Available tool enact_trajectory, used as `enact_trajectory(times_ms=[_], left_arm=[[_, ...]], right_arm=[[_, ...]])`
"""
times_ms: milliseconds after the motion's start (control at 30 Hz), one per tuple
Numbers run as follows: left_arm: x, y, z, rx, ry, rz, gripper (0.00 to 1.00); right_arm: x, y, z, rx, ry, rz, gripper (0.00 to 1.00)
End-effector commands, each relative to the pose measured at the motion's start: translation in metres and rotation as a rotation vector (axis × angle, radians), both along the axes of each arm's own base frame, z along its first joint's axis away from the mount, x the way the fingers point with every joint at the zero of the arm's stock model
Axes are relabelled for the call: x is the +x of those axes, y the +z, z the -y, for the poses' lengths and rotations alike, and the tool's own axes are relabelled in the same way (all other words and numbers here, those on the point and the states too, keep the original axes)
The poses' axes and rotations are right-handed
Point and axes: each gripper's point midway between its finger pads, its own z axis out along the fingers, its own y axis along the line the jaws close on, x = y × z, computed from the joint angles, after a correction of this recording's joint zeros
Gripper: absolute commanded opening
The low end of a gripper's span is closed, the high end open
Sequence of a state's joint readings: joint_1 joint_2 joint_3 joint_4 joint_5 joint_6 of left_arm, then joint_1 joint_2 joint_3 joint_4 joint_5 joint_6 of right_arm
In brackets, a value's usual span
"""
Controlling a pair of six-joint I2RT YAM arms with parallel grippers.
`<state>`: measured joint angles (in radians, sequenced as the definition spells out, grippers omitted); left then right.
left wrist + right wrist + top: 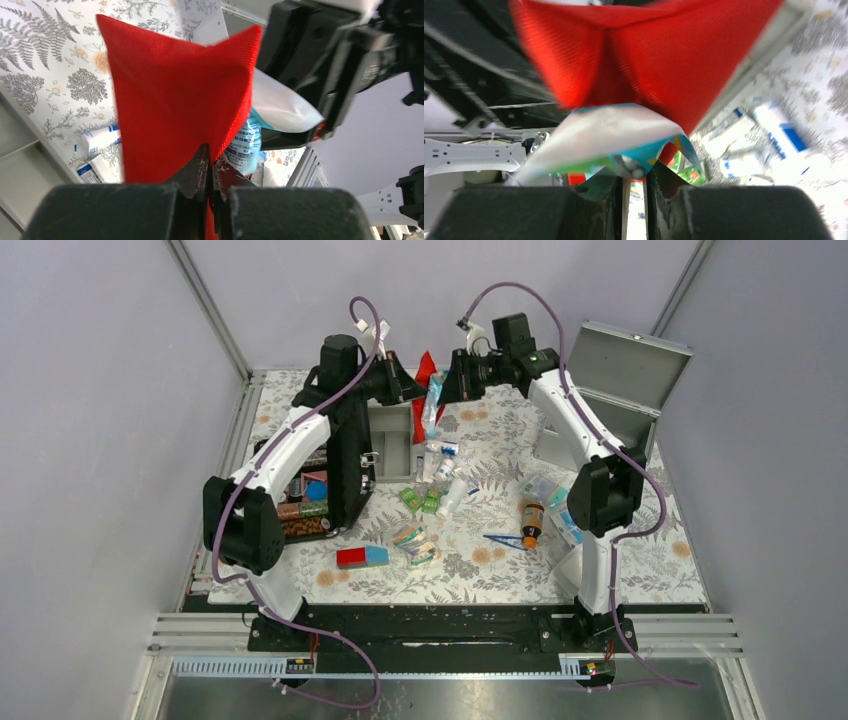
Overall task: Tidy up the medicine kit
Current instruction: Place the medical item at the medicine pouch.
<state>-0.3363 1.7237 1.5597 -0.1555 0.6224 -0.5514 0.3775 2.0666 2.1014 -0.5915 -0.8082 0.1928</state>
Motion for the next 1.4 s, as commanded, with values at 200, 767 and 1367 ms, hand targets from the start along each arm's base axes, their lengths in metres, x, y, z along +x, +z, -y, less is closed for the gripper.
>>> enact_trajectory(times_ms=[200, 767, 1367], left_arm=[[-0.027, 0.046, 0.017, -0.094, -0.184, 0.165, 0.00], [-0.017, 0.027, 0.032, -0.104, -0.245, 0.155, 0.00], [-0.017, 0.027, 0.032, -0.196, -0.332, 0.098, 0.00]], right_arm=[[-0.012, -0.023, 0.004, -0.071, -0.171, -0.173, 0.50], [-0.023, -0.046, 0.031, -0.409, -0.322, -0.066, 0.89], [-0.085, 0.064, 0.034, -0.180, 0.172, 0.230, 1.00]])
